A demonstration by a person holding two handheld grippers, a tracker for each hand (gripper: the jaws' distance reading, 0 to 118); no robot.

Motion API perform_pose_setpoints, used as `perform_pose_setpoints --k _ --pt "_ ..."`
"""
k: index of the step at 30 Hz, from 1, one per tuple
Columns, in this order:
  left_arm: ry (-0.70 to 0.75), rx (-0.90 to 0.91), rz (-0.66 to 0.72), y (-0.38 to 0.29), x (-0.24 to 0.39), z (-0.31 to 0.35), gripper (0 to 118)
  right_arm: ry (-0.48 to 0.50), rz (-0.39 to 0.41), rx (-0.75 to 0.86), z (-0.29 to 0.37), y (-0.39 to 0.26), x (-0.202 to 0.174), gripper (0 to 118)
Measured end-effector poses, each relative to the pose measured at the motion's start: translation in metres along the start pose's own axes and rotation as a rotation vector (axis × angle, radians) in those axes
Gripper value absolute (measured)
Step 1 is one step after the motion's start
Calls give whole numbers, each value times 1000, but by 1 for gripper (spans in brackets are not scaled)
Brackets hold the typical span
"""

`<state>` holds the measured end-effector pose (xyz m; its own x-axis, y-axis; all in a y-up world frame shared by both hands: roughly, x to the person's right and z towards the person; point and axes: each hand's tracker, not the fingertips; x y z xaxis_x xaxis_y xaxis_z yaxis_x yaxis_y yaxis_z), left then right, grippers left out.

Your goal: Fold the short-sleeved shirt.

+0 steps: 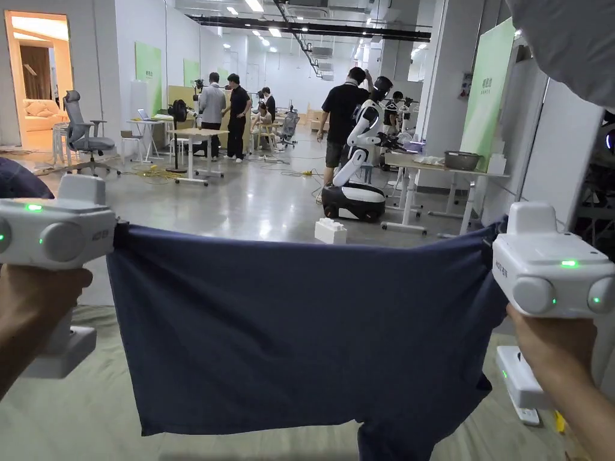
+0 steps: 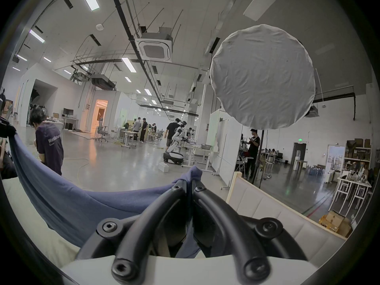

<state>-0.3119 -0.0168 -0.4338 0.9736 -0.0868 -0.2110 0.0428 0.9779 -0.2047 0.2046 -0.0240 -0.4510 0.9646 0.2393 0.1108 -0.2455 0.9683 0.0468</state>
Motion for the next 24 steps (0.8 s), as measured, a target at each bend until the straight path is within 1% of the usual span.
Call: perform_pose_setpoints --k 4,6,10,11,15,18,20,23,24 --pt "-18 -21 23 -48 -6 39 5 22 27 -19 38 -30 2 4" --pt "-23 -25 27 -64 -15 44 5 28 42 -19 59 -41 4 4" --pt "-38 -25 36 -100 -26 76 5 34 50 -22 104 -63 5 4" --pt "-40 -26 34 -110 -27 84 5 36 89 -22 121 -66 1 4" --pt "-54 -62 53 -152 -30 126 5 34 63 -51 171 -88 2 4" --pt "-58 -96 85 -187 -35 147 5 39 84 -79 208 -107 0 4" --pt "-56 -123 78 -207 -37 162 5 51 69 -107 234 -120 1 4" --pt "-55 -165 64 -239 -37 185 5 83 74 -165 267 -143 1 4" --pt "-56 -190 55 -251 -39 192 5 98 89 -209 277 -154 0 4"
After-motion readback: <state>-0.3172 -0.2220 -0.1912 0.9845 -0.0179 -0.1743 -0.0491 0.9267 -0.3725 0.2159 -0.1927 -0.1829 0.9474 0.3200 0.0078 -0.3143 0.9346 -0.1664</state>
